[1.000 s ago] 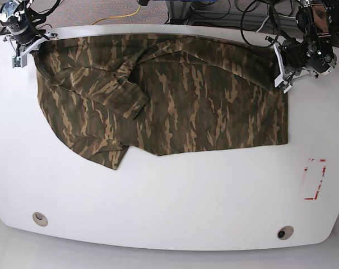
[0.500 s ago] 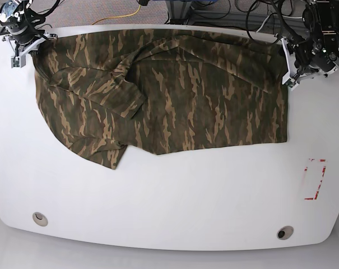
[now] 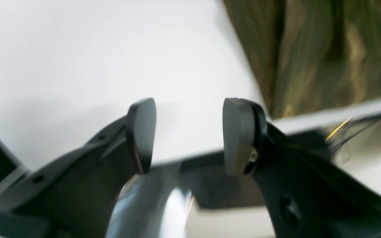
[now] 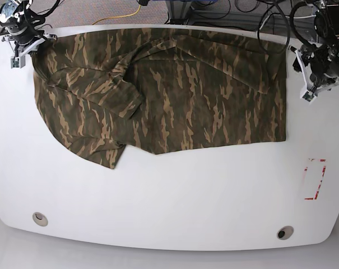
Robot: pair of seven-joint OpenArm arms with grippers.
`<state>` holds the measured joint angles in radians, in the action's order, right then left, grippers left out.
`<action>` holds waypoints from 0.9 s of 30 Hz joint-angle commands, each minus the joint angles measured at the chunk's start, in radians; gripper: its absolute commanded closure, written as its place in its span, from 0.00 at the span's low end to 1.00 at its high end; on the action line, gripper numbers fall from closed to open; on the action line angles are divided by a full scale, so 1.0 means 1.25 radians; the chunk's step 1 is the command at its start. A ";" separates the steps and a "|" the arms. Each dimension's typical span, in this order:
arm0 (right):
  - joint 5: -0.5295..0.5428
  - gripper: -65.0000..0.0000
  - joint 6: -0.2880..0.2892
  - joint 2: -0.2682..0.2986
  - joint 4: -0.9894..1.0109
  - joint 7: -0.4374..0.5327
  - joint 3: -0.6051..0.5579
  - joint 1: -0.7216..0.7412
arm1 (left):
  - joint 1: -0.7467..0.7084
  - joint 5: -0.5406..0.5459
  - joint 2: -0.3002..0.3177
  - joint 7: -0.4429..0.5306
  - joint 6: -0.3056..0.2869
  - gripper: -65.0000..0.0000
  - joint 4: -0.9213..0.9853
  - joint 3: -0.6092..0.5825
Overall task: Layout the t-shirt on the table in an organized manner, then fold the t-shirt properly
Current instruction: 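Release the left gripper and regrasp the shirt end further inward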
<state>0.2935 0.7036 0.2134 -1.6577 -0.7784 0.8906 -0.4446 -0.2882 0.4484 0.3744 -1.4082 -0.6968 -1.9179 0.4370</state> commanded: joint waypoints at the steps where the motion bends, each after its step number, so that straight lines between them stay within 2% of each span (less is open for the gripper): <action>1: 0.004 0.91 -0.004 0.015 -0.015 0.018 0.006 0.005 | 0.026 0.040 0.015 0.010 -0.001 0.53 -0.014 0.032; 6: 0.003 0.91 -0.004 0.015 -0.015 0.018 0.006 0.008 | 0.058 0.127 0.003 0.010 -0.001 0.53 -0.013 0.104; 10: 0.003 0.91 -0.004 0.015 -0.015 0.018 0.005 0.008 | 0.079 0.189 -0.050 0.011 -0.001 0.53 -0.012 0.127; 13: 0.003 0.91 -0.004 0.015 -0.015 0.018 -0.012 0.008 | 0.084 0.202 -0.084 0.015 -0.001 0.54 -0.012 0.125; 16: 0.003 0.91 -0.004 0.015 -0.015 0.018 -0.027 0.008 | 0.104 0.199 -0.121 0.024 -0.001 0.53 -0.012 0.121; 19: 0.003 0.91 -0.004 0.015 -0.015 0.018 -0.033 0.008 | 0.119 0.173 -0.150 0.032 -0.001 0.53 -0.012 0.078; 23: 0.003 0.91 -0.004 0.015 -0.015 0.018 -0.049 0.009 | 0.133 0.145 -0.155 0.033 -0.001 0.53 -0.013 0.000; 27: 0.003 0.91 -0.004 0.015 -0.015 0.018 -0.060 0.009 | 0.146 0.132 -0.157 0.033 -0.001 0.53 -0.010 -0.031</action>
<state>0.2863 0.6971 0.2157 -1.6581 -0.7708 0.8097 -0.4324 -0.1192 0.6220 0.1642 -1.3796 -0.6968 -1.9167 0.3981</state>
